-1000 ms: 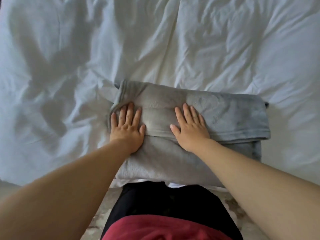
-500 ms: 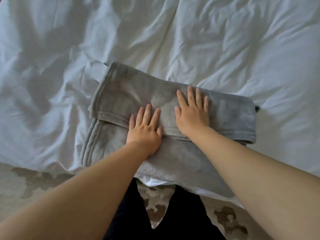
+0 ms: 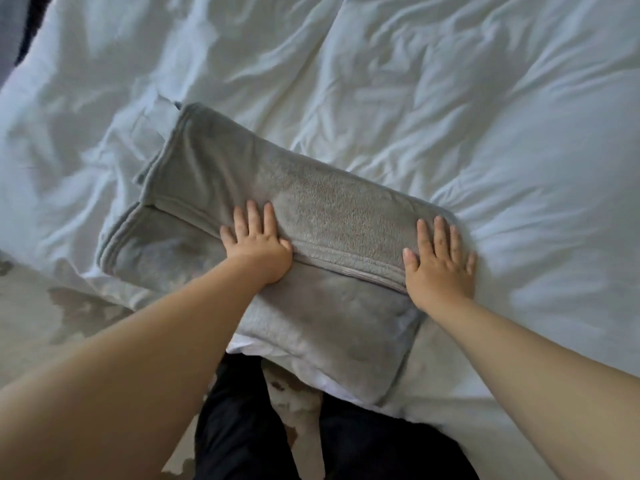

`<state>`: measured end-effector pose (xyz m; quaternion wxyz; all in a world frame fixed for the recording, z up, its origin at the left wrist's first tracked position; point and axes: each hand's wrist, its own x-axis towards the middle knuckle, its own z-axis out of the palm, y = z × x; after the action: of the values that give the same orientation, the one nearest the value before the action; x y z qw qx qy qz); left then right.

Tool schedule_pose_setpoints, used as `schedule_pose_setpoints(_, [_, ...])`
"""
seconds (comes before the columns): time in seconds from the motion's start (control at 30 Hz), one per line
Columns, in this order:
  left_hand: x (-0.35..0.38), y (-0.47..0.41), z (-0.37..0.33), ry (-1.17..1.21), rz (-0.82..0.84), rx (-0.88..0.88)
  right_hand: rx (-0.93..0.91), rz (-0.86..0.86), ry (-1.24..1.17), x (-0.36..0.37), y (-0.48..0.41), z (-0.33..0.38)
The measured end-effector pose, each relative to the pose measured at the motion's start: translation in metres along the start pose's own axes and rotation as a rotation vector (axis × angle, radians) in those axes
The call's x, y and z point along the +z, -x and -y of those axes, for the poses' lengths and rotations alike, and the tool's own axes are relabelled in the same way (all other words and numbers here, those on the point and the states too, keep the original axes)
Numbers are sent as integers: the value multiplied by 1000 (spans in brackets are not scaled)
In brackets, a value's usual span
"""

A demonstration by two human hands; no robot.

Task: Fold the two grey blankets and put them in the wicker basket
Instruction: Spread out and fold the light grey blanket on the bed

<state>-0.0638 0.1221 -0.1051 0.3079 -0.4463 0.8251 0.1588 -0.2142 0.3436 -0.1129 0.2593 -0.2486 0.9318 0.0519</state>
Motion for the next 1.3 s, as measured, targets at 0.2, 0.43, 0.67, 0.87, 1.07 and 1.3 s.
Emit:
schedule_pose_setpoints(0.2, [30, 88, -74, 131, 77, 113, 220, -124, -728, -29, 4, -27])
schedule_pose_setpoints(0.43, [33, 124, -79, 318, -70, 68, 570, 466, -1287, -48, -1, -30])
schedule_pose_setpoints(0.67, [-10, 126, -52, 1064, -51, -331, 550, 180, -1055, -62, 20, -16])
schedule_pose_setpoints(0.87, [-33, 117, -49, 1695, 437, -518, 618, 512, -1299, -87, 47, 3])
schedule_pose_setpoints(1.07, [-45, 81, -65, 2158, 330, -662, 641, 580, -1378, -95, 52, -4])
schedule_pose_setpoints(1.3, [-71, 44, -14, 2331, 125, -703, 703, 590, -1351, -80, 61, 5])
